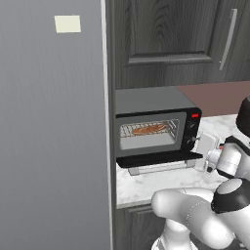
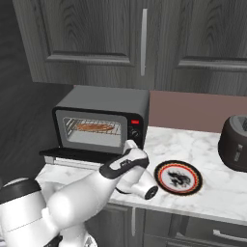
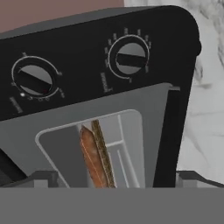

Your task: Pull the toaster oven rack outwards. Pick up the baguette from the plate and place it on the toaster oven rack. Close the toaster oven door fully and set the temperature to the lowest setting.

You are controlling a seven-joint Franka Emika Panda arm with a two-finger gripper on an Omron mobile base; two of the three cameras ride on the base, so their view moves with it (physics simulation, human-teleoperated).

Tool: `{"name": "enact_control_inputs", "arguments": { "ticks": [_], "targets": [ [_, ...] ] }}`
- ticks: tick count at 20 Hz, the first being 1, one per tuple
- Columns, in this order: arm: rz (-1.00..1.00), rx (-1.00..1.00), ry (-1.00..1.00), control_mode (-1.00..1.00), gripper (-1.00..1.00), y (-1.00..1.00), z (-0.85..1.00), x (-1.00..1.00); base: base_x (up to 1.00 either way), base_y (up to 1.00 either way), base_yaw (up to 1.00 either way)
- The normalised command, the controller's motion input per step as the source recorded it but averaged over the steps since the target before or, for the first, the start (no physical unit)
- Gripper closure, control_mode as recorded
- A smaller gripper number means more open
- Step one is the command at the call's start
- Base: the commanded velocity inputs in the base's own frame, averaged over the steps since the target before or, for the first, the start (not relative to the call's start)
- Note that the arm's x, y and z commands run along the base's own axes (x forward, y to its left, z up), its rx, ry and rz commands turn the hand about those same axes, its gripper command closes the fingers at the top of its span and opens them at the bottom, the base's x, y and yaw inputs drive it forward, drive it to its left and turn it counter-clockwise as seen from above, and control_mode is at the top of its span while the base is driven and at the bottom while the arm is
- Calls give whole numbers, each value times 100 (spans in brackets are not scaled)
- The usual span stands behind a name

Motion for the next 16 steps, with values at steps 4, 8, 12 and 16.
{"name": "enact_control_inputs", "arguments": {
  "ticks": [4, 8, 12, 16],
  "targets": [
    [-5, 10, -11, -100, -100, 11, 64, -11, 0, 0, 0],
    [-1, 12, -17, -100, -100, 7, 77, -31, 0, 0, 0],
    [0, 15, -22, -100, -100, 8, 82, -50, 0, 0, 0],
    [0, 18, -29, -100, -100, 0, 62, -64, 0, 0, 0]
  ]
}}
